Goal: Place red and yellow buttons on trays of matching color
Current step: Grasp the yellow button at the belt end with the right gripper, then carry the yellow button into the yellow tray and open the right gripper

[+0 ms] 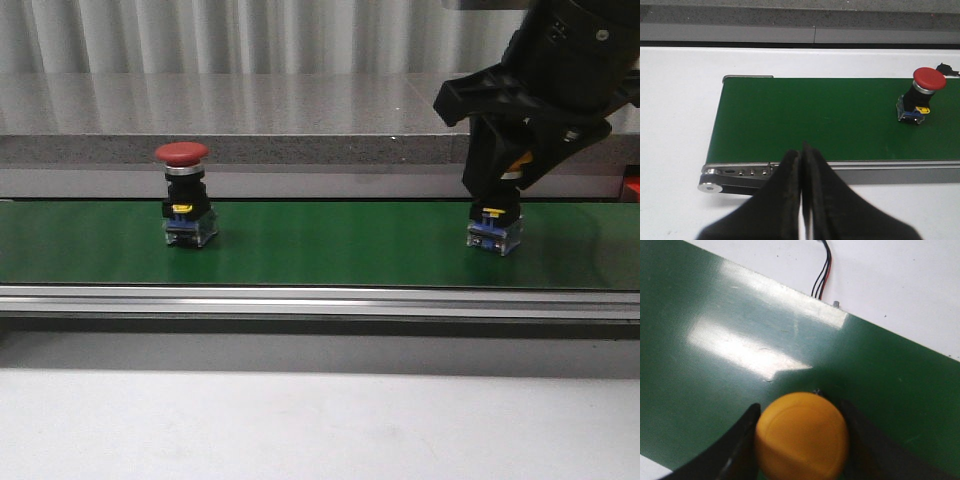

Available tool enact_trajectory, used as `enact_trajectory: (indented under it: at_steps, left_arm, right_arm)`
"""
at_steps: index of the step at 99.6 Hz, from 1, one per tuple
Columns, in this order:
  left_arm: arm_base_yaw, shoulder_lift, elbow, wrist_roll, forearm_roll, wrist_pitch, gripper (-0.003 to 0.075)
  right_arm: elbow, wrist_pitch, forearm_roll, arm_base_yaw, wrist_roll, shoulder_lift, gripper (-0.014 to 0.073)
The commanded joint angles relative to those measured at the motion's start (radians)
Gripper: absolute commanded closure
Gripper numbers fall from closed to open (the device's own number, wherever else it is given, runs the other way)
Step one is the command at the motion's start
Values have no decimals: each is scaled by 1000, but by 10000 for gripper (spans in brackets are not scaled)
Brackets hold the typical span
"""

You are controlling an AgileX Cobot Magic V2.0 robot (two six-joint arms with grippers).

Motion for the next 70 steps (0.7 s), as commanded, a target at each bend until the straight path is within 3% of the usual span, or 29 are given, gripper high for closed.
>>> enact_trajectory:
  at_steps: [1, 14, 28, 45, 70]
  left_arm:
    - [-8, 1, -28, 1, -6, -70, 739]
    - [-8, 1, -28, 1, -6, -70, 739]
    - [-8, 1, -28, 1, -6, -70, 739]
    - [-8, 1, -28, 1, -6, -70, 739]
    - [-8, 1, -28, 1, -6, -70, 739]
  right_arm:
    - [-32, -34, 0, 0, 0, -67, 495]
    - [-32, 19, -2, -27, 14, -135, 495]
    - [-32, 142, -13, -136, 16, -224, 495]
    - [-24, 265, -29, -341, 22, -358, 498]
    - [11, 275, -48, -698, 48, -514, 498]
